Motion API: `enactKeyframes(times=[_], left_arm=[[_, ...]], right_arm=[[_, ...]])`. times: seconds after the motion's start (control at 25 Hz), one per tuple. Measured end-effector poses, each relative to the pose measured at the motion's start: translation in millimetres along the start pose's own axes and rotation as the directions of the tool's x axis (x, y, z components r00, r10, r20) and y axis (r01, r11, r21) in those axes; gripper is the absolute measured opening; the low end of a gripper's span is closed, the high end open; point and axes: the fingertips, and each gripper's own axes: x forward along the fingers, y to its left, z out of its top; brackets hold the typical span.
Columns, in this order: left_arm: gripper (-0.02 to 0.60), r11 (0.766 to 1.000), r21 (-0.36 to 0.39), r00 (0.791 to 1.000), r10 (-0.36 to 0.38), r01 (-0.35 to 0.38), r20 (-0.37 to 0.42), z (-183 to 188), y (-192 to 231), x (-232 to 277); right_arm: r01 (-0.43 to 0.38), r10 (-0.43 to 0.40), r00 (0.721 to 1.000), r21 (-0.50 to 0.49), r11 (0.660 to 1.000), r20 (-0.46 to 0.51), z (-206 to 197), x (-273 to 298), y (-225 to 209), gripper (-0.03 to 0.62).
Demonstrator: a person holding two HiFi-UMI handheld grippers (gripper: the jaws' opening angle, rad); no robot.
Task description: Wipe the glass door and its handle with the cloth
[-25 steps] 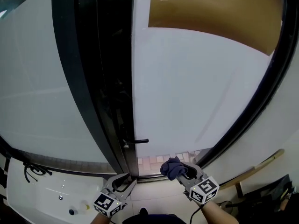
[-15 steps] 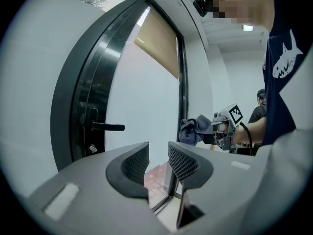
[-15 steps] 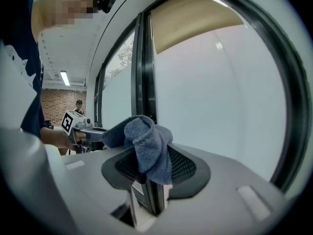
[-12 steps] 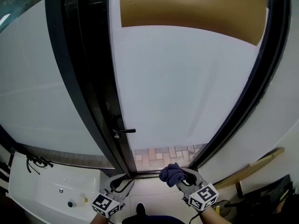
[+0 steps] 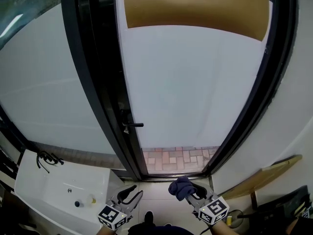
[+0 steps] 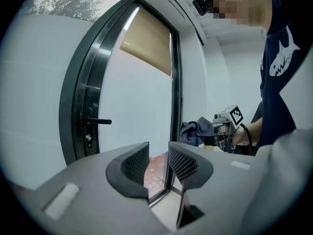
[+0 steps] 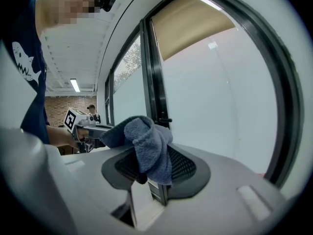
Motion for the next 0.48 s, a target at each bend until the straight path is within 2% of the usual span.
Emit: enactKeyframes(times=[0.16, 0.48], left_arm=[[0.119, 1.0, 0.006, 1.0, 0.003, -0.003, -0.011, -1, -8, -11], [0.119, 0.999, 0.039, 0.999, -0.037, 0.036, 0.008, 16, -16, -18]], right_arm=[[0.003, -0.003, 1.0, 0.007, 1.0, 0.012, 0, -11, 10, 0.144], [0.028, -0.028, 0.999, 0.007, 1.0, 0.039, 7, -24, 28, 0.144]])
